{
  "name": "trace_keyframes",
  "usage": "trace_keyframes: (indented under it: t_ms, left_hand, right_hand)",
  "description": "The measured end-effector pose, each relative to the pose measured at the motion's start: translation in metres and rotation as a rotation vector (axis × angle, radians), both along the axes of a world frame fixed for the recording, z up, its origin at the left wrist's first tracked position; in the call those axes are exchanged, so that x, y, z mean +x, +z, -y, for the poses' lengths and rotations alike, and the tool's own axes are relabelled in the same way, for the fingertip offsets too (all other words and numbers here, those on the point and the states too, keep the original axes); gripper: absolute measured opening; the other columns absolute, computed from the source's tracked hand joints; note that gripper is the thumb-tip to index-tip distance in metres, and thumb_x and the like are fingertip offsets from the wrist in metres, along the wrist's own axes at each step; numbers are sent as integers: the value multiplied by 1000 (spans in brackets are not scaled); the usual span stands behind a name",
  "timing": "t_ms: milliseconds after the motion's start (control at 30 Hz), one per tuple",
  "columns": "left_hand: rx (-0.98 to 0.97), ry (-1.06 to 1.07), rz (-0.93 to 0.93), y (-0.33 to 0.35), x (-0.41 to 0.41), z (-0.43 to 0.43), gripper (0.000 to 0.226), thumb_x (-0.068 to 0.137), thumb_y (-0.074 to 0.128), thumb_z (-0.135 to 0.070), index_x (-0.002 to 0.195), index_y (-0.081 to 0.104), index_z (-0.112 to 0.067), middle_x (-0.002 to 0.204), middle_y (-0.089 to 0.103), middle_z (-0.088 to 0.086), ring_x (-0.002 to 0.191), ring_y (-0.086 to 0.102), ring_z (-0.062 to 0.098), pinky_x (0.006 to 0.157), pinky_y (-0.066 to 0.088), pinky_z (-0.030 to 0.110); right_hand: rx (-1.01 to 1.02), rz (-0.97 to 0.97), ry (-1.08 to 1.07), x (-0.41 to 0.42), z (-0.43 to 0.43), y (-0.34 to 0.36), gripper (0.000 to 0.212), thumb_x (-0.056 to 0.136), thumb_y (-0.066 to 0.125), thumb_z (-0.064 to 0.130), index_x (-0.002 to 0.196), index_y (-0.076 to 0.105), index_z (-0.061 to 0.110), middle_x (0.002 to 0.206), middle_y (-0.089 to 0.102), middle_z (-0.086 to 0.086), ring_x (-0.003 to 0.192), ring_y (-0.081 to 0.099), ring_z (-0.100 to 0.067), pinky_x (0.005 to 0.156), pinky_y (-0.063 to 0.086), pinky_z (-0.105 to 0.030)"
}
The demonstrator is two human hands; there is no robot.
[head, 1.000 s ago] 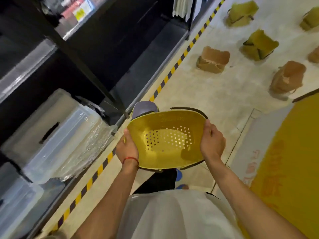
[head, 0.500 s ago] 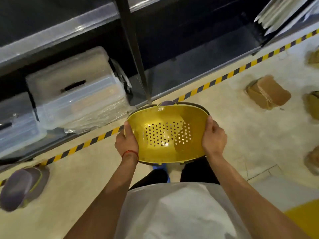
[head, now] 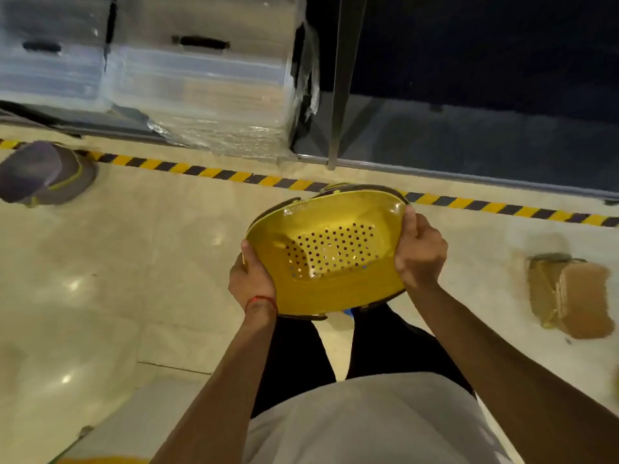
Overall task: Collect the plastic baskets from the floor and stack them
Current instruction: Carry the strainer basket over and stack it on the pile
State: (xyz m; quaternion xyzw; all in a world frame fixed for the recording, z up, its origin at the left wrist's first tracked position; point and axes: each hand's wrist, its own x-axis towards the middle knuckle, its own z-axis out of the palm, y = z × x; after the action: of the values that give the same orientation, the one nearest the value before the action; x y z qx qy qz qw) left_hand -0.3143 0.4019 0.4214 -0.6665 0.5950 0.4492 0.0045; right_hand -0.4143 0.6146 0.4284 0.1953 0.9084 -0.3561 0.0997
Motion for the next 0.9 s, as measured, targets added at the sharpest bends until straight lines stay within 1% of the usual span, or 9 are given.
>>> trace_keyframes:
  t_ms: [200, 333, 433, 500, 567, 633, 733, 833, 900]
  left_hand:
    - [21, 200, -42, -43, -6, -16, 63, 95, 40, -67, 128, 65, -20, 126, 64, 10, 95, 55, 22, 84, 42, 31]
    - [34, 249, -56, -73, -19, -14, 60, 95, 39, -67, 125, 66, -23, 123, 65, 8, 102, 61, 26, 90, 49, 37]
    - [53, 280, -69, -99, -26, -13, 55, 95, 39, -67, 117, 68, -26, 117, 66, 6, 105, 63, 28, 86, 49, 35]
    - [57, 285, -31, -115, -27, -13, 61, 95, 37, -68, 124, 67, -23, 122, 66, 8, 108, 62, 29, 90, 49, 37]
    - [48, 286, 11, -131, -26, -15, 64, 95, 35, -69, 127, 65, -23, 126, 65, 10, 113, 60, 32, 101, 48, 45]
    - [32, 293, 25, -146, -24, -18, 63, 95, 35, -69, 127, 66, -24, 125, 66, 10, 115, 59, 34, 104, 46, 50]
    - [-3, 314, -20, -164, -25, -23, 61, 95, 38, -68, 127, 67, -24, 122, 67, 7, 112, 61, 30, 102, 49, 45]
    - [-37, 303, -54, -182, -29, -23, 58, 96, 39, -65, 130, 65, -26, 125, 67, 3, 115, 61, 26, 100, 47, 37]
    - [-56, 288, -66, -196, -33, -21, 57, 97, 39, -64, 132, 64, -27, 130, 65, 3, 119, 59, 25, 102, 44, 35]
  right_hand:
    - [31, 17, 117, -31, -2, -48, 53, 109, 32, 43, 100, 69, 6, 82, 65, -10, 84, 62, -30, 74, 34, -28]
    - [-28, 18, 130, -49, 3, -78, 48, 108, 33, 49, 98, 66, 15, 90, 68, -11, 88, 61, -24, 83, 43, -35]
    - [-28, 30, 157, -62, 9, -103, 54, 107, 33, 50, 106, 70, 11, 87, 61, 0, 86, 57, -18, 84, 43, -34]
    - [-20, 39, 191, -69, 11, -118, 54, 108, 34, 50, 109, 71, 10, 87, 64, -1, 85, 58, -17, 84, 45, -34]
    - [-16, 59, 209, -73, 13, -133, 53, 107, 34, 50, 113, 71, 12, 98, 71, -7, 89, 60, -16, 88, 46, -35]
    - [-9, 75, 217, -74, 13, -150, 55, 107, 33, 50, 117, 70, 10, 108, 73, -10, 97, 64, -22, 94, 49, -40]
    - [-11, 89, 201, -74, 13, -172, 58, 107, 31, 51, 116, 69, 8, 105, 73, -11, 96, 66, -25, 92, 51, -43]
    - [-28, 93, 172, -76, 14, -193, 55, 107, 32, 51, 119, 70, 13, 95, 70, 0, 85, 61, -12, 87, 48, -33]
    - [-28, 90, 163, -78, 15, -206, 53, 108, 31, 50, 123, 69, 15, 99, 68, 4, 86, 58, -9, 87, 46, -29]
